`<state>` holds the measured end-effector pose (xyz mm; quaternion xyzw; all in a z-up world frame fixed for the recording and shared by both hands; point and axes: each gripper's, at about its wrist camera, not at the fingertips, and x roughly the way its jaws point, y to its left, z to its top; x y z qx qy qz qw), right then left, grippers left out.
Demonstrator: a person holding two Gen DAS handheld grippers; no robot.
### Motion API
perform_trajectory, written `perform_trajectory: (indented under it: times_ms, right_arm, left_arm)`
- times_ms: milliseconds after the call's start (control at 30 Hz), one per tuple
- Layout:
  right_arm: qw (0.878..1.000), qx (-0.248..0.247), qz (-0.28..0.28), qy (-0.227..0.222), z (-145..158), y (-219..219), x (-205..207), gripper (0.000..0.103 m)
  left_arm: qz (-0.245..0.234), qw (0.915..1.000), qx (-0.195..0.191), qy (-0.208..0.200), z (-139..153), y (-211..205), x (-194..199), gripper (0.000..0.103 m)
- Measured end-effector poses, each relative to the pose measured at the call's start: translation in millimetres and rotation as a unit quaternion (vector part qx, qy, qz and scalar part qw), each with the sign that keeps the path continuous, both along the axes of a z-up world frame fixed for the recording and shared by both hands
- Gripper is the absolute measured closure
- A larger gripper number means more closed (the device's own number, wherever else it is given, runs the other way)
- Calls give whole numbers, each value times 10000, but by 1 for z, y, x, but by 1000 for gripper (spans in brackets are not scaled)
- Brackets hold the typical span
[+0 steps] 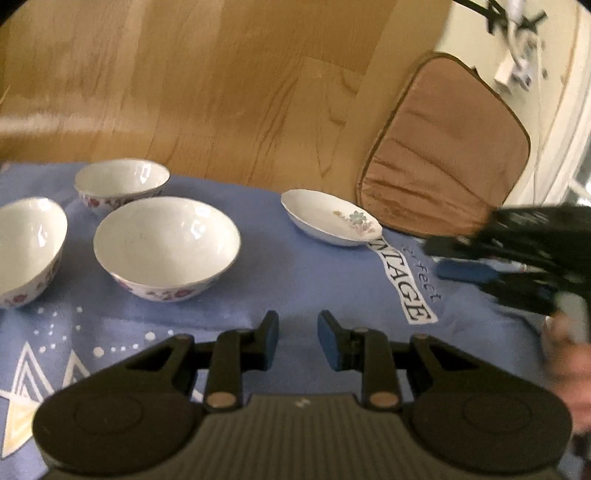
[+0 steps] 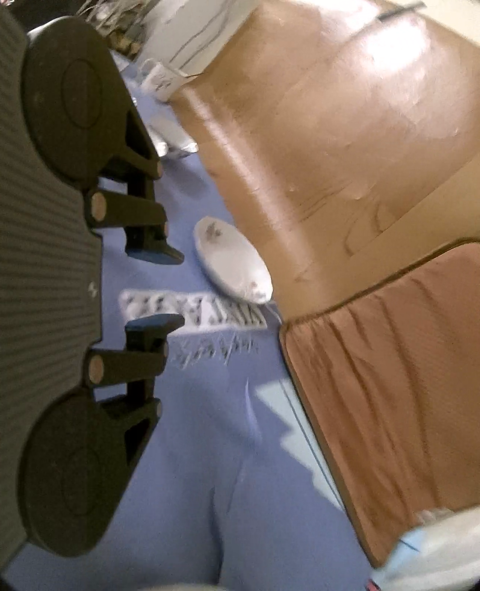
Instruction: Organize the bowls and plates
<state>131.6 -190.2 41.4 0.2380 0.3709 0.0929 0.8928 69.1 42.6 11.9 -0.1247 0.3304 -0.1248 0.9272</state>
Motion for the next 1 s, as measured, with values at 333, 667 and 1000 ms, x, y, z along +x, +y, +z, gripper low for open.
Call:
perform_trajectory:
  times_ms: [333, 667, 1000]
  right_arm:
    - [9958, 81, -521, 750, -25, 8, 83, 73]
    - [9940, 229, -299, 1030, -18, 5, 55, 92]
    - [9914, 406, 315, 1202, -3, -25, -60, 91]
  left_arm:
    - [-6, 9994, -321, 154, -4, 7, 13, 79]
    - [-43, 9972, -704, 240, -6, 18, 16, 79]
    - [-619, 9917, -1046, 430, -7, 14, 9, 68]
